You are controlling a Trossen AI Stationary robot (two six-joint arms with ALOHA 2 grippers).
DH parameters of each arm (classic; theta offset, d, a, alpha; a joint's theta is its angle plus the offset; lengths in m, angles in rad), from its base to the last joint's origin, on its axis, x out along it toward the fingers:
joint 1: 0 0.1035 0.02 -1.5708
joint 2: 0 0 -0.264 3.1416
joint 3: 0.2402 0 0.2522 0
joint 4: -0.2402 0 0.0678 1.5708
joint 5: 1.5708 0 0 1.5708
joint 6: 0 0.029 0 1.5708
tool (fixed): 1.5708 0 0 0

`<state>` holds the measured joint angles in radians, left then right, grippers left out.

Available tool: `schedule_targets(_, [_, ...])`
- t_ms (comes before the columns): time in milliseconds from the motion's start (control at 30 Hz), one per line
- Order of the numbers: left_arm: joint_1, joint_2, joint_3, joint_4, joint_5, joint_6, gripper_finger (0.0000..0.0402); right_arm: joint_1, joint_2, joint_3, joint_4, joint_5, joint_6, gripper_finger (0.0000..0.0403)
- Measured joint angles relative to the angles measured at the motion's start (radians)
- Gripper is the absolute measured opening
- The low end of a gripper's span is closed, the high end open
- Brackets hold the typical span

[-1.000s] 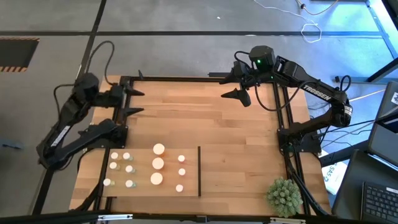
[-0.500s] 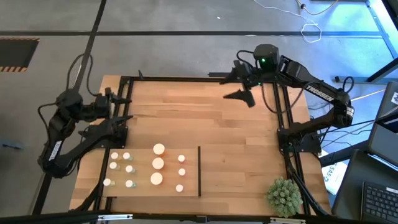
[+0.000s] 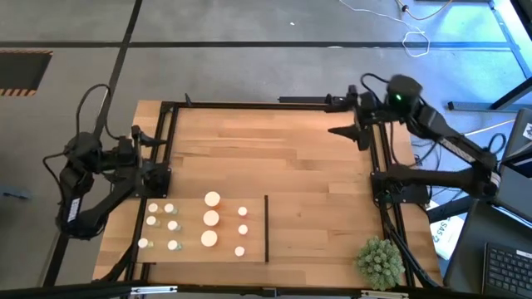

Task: Pick and place medicine bottles onto shelf by color
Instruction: Return to Home Position

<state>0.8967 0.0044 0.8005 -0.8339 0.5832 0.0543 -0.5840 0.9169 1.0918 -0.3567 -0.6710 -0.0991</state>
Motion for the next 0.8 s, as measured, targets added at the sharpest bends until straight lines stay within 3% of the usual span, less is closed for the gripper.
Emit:
schedule_targets(267, [0.0,0.0,-0.072,0.066,-0.009,0.007,0.0319,-0.036,-0.289,-0.323,0.181,0.105,0.142,0.0302])
schedule_targets(433, [-0.001,0.0,-0.143,0.229,0.047,0.001,0.032,-0.047,-0.454,-0.433,0.183,0.179,0.176,0.0302])
schedule_targets(600, [-0.001,0.0,-0.227,0.327,0.07,-0.027,0.032,-0.05,-0.608,-0.514,0.179,0.188,0.182,0.0302])
schedule_targets(800, [0.0,0.0,-0.389,0.605,0.137,-0.103,0.032,-0.05,-0.761,-0.631,0.136,0.233,0.227,0.0302])
